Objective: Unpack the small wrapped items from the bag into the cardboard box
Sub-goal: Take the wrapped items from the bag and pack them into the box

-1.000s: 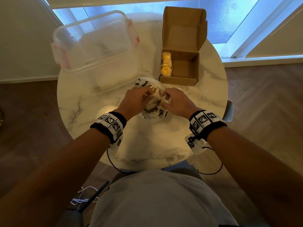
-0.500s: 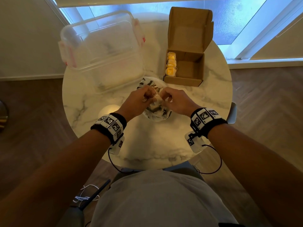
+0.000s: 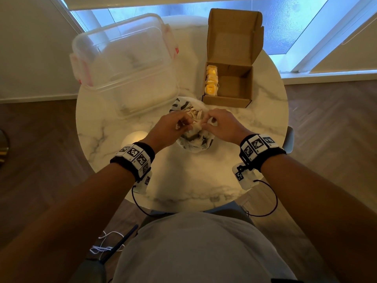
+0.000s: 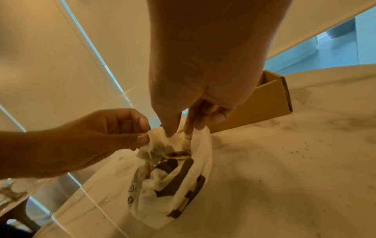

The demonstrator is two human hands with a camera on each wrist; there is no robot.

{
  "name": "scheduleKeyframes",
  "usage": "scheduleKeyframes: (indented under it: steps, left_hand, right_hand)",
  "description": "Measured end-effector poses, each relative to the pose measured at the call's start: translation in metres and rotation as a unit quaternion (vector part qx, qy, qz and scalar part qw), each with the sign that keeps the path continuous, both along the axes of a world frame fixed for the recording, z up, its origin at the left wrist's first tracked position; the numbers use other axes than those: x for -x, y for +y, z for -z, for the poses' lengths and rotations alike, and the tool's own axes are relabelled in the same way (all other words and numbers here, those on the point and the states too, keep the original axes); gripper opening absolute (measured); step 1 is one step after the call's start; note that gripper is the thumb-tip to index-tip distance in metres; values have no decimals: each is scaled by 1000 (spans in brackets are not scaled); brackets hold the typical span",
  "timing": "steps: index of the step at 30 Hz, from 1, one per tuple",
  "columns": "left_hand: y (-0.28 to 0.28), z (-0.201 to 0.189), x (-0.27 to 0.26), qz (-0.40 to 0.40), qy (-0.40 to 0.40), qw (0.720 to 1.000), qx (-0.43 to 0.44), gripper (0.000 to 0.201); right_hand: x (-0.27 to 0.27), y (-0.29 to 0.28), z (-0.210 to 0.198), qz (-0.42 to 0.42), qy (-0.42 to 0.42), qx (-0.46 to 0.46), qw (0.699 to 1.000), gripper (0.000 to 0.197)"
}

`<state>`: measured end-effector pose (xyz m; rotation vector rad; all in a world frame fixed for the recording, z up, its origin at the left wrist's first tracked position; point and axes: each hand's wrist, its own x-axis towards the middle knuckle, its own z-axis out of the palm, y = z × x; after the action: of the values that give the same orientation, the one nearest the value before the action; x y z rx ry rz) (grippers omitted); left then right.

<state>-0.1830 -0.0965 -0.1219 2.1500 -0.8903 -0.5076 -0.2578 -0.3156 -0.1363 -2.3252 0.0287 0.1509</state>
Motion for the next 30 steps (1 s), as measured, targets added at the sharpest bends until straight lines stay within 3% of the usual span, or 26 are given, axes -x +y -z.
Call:
scheduleKeyframes:
  steps: [2, 6, 10, 13, 17, 18, 23, 30]
  left_hand:
    - [2, 1, -1, -2, -1, 1000, 8, 10]
    - [1, 3, -4, 22, 9, 1000, -9, 12]
    - [-1, 4, -7, 22, -14, 1000, -1, 10]
    - [2, 5, -11, 16, -17, 1000, 4, 9]
    - [2, 4, -14, 52, -20, 998, -12, 10]
    - [1, 3, -14, 58, -24, 998, -10, 11]
    - [1, 6, -18, 35, -49, 998, -2, 11]
    - [-1, 14, -21, 39, -67, 996, -45, 9]
  right_hand:
    - [1, -2, -2, 4, 1, -31, 1000, 12]
    - [-3, -2, -3, -56, 6, -4, 998, 43]
    - [-8, -1, -2, -54, -6, 17, 998, 12]
    - [-8, -3, -7, -39, -19, -9, 999, 9]
    - [-9, -4, -3, -63, 7, 8, 998, 49]
    - [-10, -4, 0, -77, 18, 33, 996, 50]
    - [-12, -3, 2, -78, 13, 31, 996, 12]
    - [-8, -2, -14, -7, 84, -44, 995, 17]
